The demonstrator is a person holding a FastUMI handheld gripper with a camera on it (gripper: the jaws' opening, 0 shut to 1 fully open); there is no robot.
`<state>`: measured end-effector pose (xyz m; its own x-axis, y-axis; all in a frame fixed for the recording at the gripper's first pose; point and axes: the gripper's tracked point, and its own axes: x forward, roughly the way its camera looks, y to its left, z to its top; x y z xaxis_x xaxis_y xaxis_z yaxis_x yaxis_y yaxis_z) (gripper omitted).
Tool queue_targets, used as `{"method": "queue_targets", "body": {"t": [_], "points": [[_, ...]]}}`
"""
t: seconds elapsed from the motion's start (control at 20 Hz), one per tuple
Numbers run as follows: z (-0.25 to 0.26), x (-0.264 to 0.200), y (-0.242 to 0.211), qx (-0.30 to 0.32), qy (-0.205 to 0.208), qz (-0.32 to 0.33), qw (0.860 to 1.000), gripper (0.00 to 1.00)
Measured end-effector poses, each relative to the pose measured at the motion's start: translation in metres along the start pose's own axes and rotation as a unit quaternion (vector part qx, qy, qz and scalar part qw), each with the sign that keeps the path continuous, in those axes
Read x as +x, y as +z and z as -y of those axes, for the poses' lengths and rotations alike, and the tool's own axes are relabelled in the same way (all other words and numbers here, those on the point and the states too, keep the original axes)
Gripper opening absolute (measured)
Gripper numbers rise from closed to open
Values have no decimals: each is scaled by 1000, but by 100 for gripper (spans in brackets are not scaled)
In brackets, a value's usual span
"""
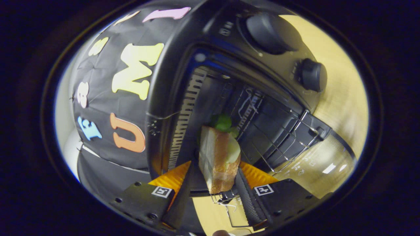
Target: Open the toaster oven, put the food inside, and close the toaster oven door.
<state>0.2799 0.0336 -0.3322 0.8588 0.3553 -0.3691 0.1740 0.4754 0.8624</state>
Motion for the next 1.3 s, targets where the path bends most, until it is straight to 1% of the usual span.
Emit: {"method": "queue_targets", "body": {"t": [0.15, 0.25, 0.35, 0.45, 0.6, 0.7, 0.8, 0.95, 1.0, 1.05, 1.15, 1.3], "points": [[-4, -9, -1, 0, -4, 6, 1000, 85], [-5, -15, -8, -19, -14, -1, 1000, 90], [-3, -18, -16, -46, -33, -14, 998, 96], [2, -26, -27, -78, -54, -33, 995, 96], [3, -35, -44, -96, -64, -59, 992, 97], [-2, -50, -49, -134, -69, -63, 987, 97], [-10, -68, -54, -188, -72, -67, 977, 97], [-18, -98, -57, -276, -85, -61, 956, 97], [-21, -108, -58, -304, -87, -59, 947, 97], [-22, -119, -59, -330, -95, -55, 937, 100], [-22, -141, -60, -378, -112, -46, 918, 100], [-18, -168, -68, -428, -132, -36, 894, 100]]}}
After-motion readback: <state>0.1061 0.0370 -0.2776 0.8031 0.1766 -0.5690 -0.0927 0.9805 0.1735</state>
